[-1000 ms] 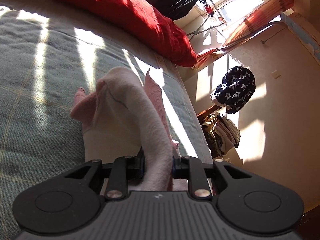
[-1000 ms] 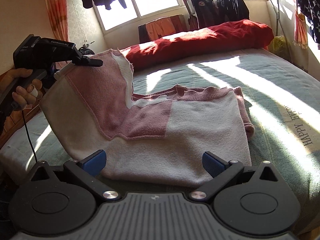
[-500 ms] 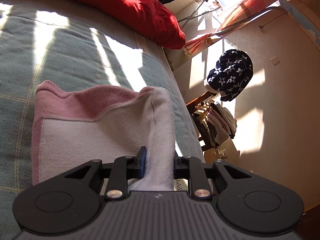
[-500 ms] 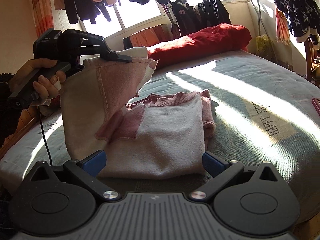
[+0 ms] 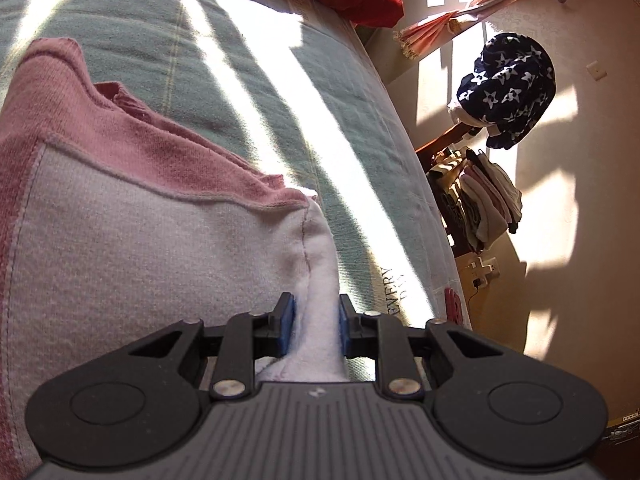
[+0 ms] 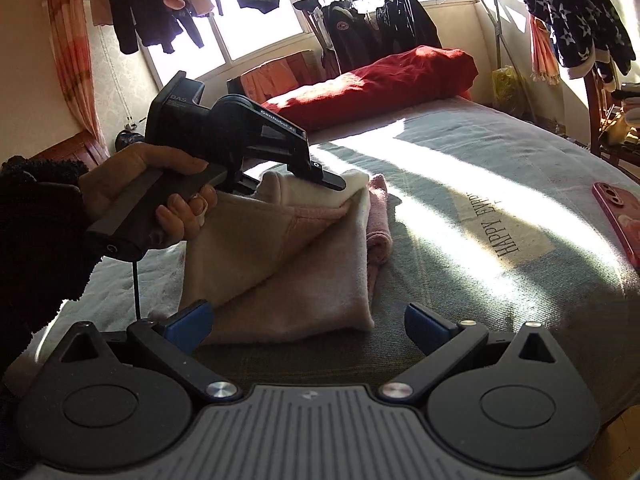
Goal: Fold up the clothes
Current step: 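Lift the gripped side edge and fold it over onto the sweater's middle, then open the left tool and release the folded side, then lower the right tool and close it on the sweater's other side edge, then fold the gripped side over onto the folded sweater with the right tool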
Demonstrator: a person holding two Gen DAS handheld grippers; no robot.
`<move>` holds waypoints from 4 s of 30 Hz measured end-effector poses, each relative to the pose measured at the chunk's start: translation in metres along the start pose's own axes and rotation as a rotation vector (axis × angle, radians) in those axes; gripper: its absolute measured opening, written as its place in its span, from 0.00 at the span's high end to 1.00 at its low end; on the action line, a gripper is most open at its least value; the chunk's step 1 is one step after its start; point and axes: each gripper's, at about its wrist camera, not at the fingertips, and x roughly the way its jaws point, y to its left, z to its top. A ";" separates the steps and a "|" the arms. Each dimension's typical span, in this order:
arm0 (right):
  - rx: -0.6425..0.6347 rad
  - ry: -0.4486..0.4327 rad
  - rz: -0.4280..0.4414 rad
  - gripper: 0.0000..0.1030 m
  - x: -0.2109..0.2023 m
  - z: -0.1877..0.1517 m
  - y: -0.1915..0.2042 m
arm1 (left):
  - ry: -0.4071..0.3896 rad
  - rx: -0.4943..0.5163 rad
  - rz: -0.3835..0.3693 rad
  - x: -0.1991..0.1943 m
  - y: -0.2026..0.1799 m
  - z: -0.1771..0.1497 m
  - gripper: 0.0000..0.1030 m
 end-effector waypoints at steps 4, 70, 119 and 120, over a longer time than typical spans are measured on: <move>0.012 0.011 0.003 0.00 0.001 -0.001 -0.002 | 0.006 -0.003 -0.026 -0.004 -0.001 -0.003 0.64; 0.675 0.333 0.435 0.00 0.168 0.058 -0.069 | -0.335 1.134 0.274 -0.105 -0.025 -0.154 0.27; 0.345 0.186 0.325 0.74 0.141 0.134 -0.065 | -0.312 0.726 0.038 -0.150 0.025 -0.123 0.25; 0.331 0.186 0.315 0.74 0.139 0.139 -0.066 | -0.311 0.729 0.035 -0.149 0.024 -0.123 0.25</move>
